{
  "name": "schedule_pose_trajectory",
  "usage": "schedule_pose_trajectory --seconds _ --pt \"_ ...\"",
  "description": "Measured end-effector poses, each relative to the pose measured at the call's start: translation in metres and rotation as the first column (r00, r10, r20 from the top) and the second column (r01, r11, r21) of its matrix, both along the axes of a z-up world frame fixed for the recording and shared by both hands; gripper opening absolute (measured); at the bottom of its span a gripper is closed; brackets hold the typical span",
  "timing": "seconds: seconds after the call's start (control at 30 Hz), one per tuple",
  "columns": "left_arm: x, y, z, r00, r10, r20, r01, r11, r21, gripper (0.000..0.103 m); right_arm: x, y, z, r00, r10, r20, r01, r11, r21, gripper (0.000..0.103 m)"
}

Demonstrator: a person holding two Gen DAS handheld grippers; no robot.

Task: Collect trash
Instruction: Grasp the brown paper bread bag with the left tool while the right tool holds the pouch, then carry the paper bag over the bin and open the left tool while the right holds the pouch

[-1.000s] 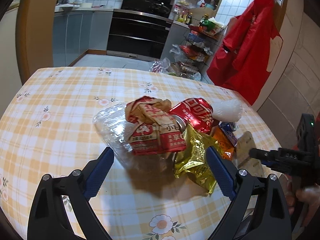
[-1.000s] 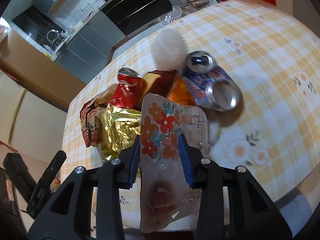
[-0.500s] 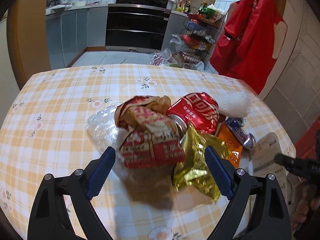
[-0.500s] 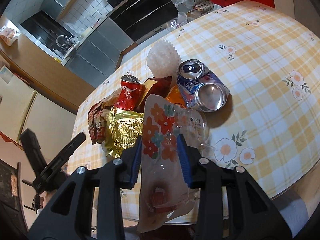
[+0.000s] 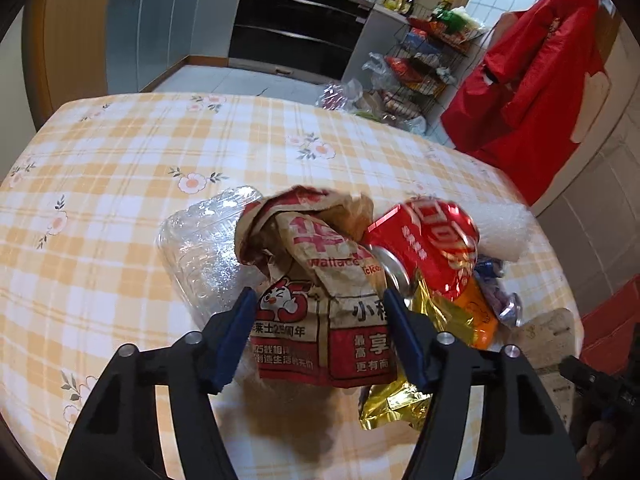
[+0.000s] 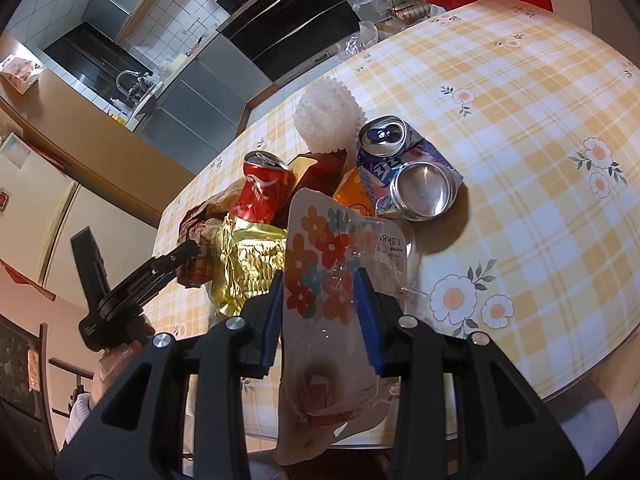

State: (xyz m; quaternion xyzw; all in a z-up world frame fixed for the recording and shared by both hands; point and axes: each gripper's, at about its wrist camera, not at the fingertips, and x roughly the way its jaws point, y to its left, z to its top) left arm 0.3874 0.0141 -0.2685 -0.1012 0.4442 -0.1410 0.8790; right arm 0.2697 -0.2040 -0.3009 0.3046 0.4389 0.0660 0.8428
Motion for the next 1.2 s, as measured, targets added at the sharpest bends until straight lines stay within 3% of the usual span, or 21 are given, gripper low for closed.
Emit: schedule_pose_trajectory --seconds 0.37,0.67,0.97,1.2 --pt "-0.033 0.024 0.07 0.983 0.063 0.174 -0.073 0.996 0.049 0.061 -0.006 0.005 0.014 0.999 0.011 0.036 -0.011 1.0 0.018 0.037" --pt "-0.102 0.032 0.118 0.966 0.005 0.259 -0.019 0.998 0.053 0.061 -0.025 0.009 0.04 0.996 0.023 0.09 -0.026 0.999 0.032 0.037" --pt "-0.188 0.032 0.123 0.969 -0.049 0.242 0.046 0.999 0.014 0.061 -0.058 0.011 0.064 0.991 0.031 0.132 -0.037 0.999 0.036 0.037" --pt "-0.251 0.024 0.098 0.979 -0.091 0.184 0.093 0.996 -0.002 0.061 -0.09 0.01 0.083 0.984 0.042 0.175 -0.046 0.999 0.016 0.037"
